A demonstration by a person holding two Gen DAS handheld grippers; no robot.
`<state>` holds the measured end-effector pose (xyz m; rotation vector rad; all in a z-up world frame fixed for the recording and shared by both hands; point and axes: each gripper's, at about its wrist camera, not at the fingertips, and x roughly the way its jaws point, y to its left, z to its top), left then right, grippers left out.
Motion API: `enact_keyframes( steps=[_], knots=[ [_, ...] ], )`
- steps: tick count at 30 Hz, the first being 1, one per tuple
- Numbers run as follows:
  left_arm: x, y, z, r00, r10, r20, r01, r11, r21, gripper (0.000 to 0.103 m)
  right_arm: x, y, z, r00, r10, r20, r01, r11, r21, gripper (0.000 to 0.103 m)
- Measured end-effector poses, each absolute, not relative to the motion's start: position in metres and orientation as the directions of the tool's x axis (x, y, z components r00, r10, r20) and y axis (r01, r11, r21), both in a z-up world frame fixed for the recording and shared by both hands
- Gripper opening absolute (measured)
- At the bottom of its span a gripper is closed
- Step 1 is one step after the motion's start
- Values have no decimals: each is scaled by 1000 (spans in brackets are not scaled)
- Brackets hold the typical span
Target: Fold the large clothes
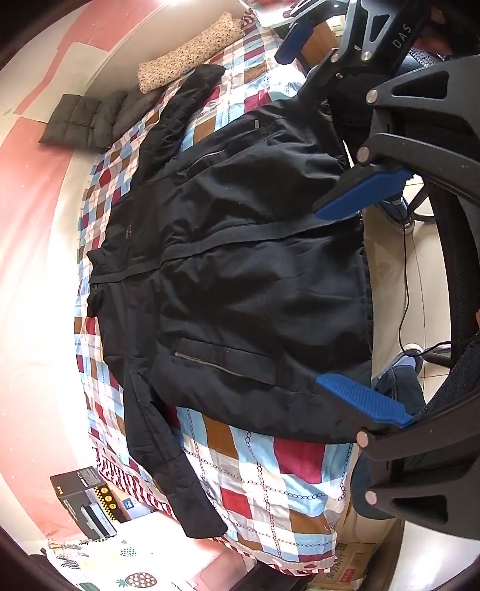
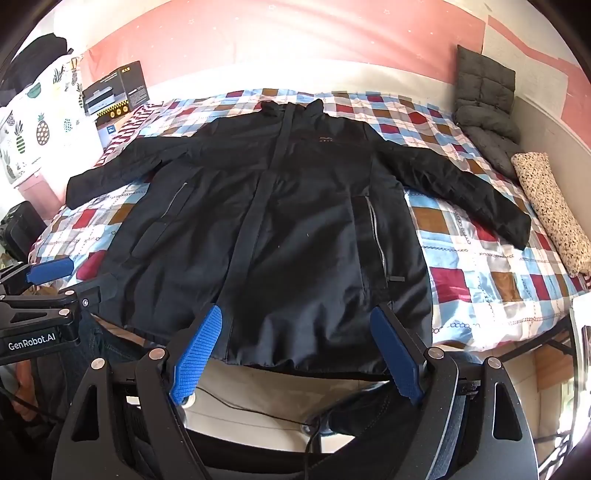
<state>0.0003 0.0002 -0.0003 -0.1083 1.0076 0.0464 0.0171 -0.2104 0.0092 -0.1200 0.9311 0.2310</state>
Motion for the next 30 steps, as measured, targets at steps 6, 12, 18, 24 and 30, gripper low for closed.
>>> enact_keyframes(
  steps=[6, 12, 18, 24, 30],
  knots=[
    [0, 2, 0, 535, -9, -845, -94, 993, -70, 87, 18, -212, 9, 573, 146, -806, -251, 968, -3, 83],
    [0, 1, 1, 536, -1, -844, -94, 994, -61, 87, 18, -212, 9, 572, 146, -807, -251, 968, -3, 83],
    [-2, 5, -1, 536, -4, -844, -92, 994, -63, 87, 17, -211, 8, 571, 146, -808, -252, 968, -3, 83],
    [-2, 5, 0, 537, -2, -843, -94, 994, -62, 87, 18, -210, 9, 571, 147, -808, -253, 967, -3, 83],
    [-3, 5, 0, 539, -2, -842, -92, 994, -62, 87, 16, -211, 6, 572, 146, -807, -254, 967, -5, 83]
  ],
)
